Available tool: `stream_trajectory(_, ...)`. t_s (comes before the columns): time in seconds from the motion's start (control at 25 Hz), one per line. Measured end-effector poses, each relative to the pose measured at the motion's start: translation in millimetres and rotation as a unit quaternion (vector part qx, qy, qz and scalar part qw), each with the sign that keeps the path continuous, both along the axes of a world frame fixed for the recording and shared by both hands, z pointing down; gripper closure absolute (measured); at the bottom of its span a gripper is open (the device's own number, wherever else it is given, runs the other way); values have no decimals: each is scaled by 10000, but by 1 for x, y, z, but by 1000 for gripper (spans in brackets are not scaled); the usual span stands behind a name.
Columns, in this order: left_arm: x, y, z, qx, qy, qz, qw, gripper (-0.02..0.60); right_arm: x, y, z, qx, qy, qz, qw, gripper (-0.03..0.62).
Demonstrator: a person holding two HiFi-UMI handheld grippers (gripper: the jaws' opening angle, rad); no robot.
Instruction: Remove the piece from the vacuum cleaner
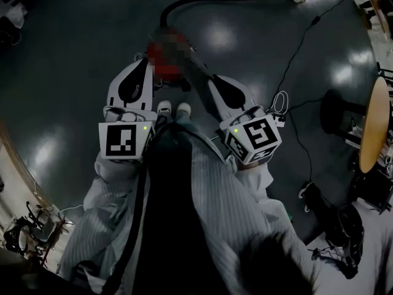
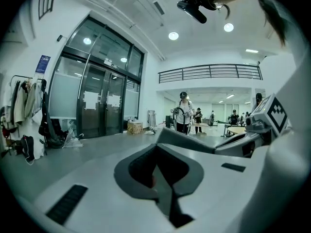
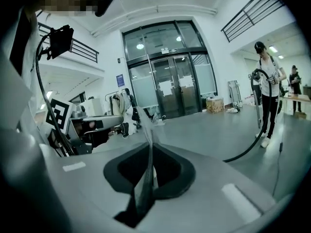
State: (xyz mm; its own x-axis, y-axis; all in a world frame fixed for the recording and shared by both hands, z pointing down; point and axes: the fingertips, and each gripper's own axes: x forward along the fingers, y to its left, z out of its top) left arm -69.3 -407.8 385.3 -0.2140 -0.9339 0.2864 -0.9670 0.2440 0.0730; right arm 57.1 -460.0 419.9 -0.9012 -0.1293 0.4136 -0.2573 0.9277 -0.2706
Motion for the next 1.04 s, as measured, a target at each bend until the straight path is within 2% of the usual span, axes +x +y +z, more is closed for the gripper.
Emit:
stream_trajectory(0.24, 1, -16, -8, 200, -13, -93, 9998, 575, -3, -1, -9, 92, -2, -122, 9999, 571)
stream_trajectory(0.36, -8, -8, -17, 238, 10, -96, 9997, 575, -15, 11, -17, 195, -10, -210, 9996, 571)
stream_trajectory(0.48, -20, 7, -23, 216, 1, -112, 9997, 575, -31, 24, -26, 247, -43, -288, 9993, 571)
stream_trajectory(0.72, 4, -21, -4, 118, 44, 1, 9999, 575, -10, -5, -16, 252, -23, -162, 9995, 571)
stream_trajectory(1.04, -1, -17, -12, 57, 67, 94, 9999, 575, -19, 1, -23, 226, 7, -173, 9996, 571)
